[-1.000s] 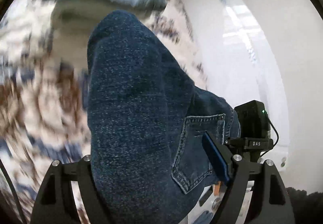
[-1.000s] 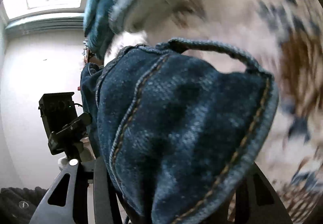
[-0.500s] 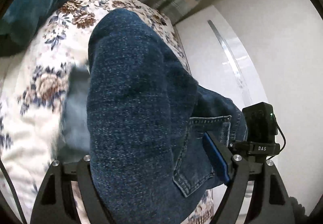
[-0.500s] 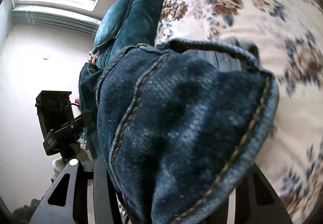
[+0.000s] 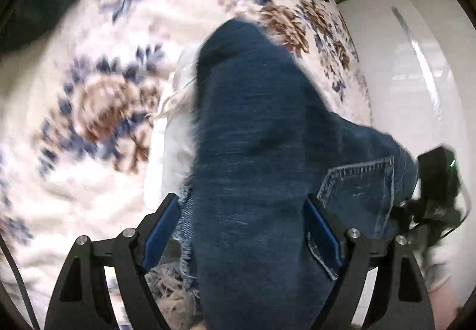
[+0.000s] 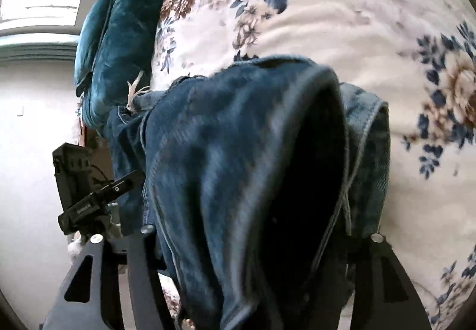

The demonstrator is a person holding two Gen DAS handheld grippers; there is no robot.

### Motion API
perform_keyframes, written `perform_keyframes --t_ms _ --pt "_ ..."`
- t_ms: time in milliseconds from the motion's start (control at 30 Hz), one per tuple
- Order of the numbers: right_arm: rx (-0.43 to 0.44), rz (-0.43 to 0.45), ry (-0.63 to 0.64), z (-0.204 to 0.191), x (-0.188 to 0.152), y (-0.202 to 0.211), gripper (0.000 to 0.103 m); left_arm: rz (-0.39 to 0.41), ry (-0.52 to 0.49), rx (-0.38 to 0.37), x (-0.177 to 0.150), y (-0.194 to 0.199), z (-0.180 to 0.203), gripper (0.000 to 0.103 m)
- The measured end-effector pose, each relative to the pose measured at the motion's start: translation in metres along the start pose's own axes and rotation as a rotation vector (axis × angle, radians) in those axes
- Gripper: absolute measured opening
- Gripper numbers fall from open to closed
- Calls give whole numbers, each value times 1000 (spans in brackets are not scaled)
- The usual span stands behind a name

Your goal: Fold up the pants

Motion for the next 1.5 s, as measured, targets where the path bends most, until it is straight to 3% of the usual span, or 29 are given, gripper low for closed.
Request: perform_keyframes --t_ms 33,100,200,300,433,567,967,1233,1500 --pt "-15 -3 -6 -2 -1 4 76 17 -38 42 0 8 6 81" --pt "-85 9 12 -11 -4 16 96 73 -96 127 -3 32 21 82" --pt "-272 130 96 -35 -22 60 96 144 -127 245 -13 71 37 82" --pt "-470 249 195 -66 -60 103 96 184 -136 297 -35 108 53 84" --pt "-595 369 248 -103 -113 154 96 238 -168 389 -61 156 73 86" --pt "-635 458 295 -141 -157 203 96 331 -215 437 -91 220 106 86" --pt "-648 660 414 -246 -301 358 96 482 -229 423 -180 361 164 87" --pt "-605 704 438 -280 -380 411 96 547 -274 424 -231 422 192 87" --pt "-595 736 457 -300 -428 450 96 609 -272 426 -262 464 208 87"
Point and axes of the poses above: each gripper's, at about its wrist camera, not at the fingertips, and y roughly against the way its jaws point, z to its right, x to its top, the point moved 5 cm from there along -y, roughly the way its jaws point, and after that the axes turned 9 degrees about z, right-handed, at the moved point
